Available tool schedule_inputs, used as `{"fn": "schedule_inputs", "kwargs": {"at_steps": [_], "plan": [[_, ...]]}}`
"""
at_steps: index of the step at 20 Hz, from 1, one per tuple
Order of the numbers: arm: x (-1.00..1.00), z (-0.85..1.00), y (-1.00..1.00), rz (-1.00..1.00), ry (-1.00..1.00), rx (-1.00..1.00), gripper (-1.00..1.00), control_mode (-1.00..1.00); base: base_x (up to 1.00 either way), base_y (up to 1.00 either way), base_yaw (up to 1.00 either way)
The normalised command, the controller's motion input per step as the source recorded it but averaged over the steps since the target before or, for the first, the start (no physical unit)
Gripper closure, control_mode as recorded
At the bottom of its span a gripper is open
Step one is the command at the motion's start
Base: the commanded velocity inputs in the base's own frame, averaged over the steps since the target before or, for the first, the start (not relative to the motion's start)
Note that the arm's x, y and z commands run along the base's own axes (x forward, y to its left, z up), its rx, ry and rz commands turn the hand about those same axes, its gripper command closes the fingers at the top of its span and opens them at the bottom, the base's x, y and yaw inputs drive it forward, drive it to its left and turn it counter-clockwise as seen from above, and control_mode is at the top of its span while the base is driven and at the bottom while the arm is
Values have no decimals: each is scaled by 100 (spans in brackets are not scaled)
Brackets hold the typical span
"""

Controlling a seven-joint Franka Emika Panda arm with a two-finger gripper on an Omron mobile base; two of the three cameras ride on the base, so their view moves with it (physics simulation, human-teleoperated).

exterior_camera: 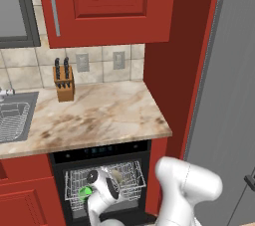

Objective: Pick up the cup and bowl from the counter, place them in the dishwasher, and close the dishwasher door.

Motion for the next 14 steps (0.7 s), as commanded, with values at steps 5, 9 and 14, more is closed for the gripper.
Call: {"fn": "schedule_inputs", "kwargs": {"at_steps": [5, 9, 14], "plan": [[40, -57, 28, 0, 10, -4, 100, -100, 0, 0, 0], [36, -15, 7, 0, 2, -4, 100, -100, 0, 0, 0], [19, 0, 1, 0, 0, -1, 100, -100, 0, 0, 0]]}}
